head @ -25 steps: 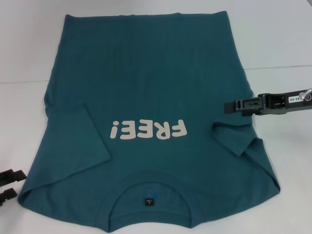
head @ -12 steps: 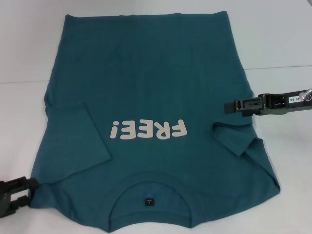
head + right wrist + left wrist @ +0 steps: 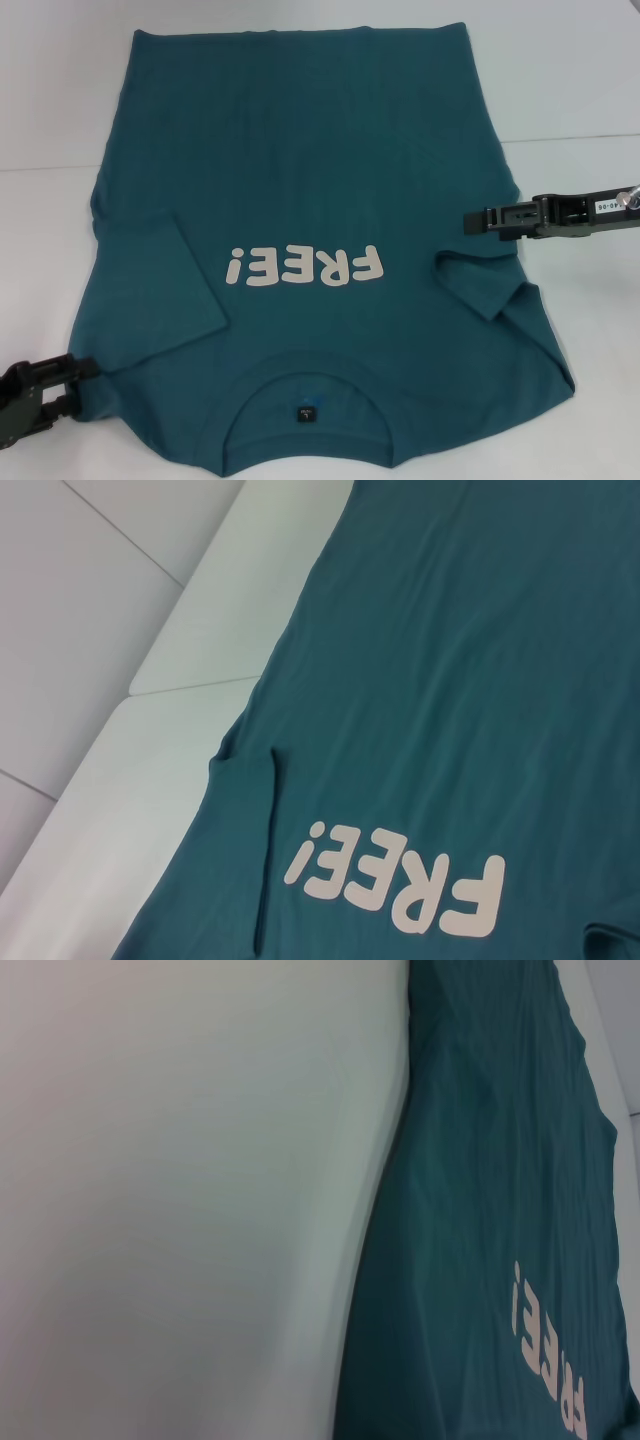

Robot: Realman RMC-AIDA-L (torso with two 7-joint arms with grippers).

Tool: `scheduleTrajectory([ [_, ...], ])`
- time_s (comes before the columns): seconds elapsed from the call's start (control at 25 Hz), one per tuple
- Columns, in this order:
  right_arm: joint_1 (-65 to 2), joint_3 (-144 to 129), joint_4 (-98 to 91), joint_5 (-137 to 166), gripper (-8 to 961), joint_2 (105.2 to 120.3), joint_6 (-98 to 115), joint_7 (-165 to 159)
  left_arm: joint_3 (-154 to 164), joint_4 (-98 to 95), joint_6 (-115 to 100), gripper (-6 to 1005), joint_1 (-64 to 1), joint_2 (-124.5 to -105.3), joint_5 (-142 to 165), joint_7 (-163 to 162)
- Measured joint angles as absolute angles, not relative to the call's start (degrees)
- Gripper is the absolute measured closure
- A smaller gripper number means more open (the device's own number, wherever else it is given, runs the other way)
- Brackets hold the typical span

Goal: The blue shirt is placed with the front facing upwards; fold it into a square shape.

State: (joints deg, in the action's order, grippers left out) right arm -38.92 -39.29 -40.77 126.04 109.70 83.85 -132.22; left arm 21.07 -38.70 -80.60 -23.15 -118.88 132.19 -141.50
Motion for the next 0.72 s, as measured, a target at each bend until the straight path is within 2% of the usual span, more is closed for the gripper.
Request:
scheduleTrajectory([
  [0.44,-38.84,-39.29,-40.80,126.03,25,109.68,83.85,-132.10,21.08,-36.98,-78.15,343,-26.80,-118.41,131.74,-141.40],
  [0.72,-38.72,-39.26,-40.79,126.03,25,109.68,83.84,-131.85,20.68,-36.82,-79.55,343,-26.79,-118.26,131.46,-140.91],
])
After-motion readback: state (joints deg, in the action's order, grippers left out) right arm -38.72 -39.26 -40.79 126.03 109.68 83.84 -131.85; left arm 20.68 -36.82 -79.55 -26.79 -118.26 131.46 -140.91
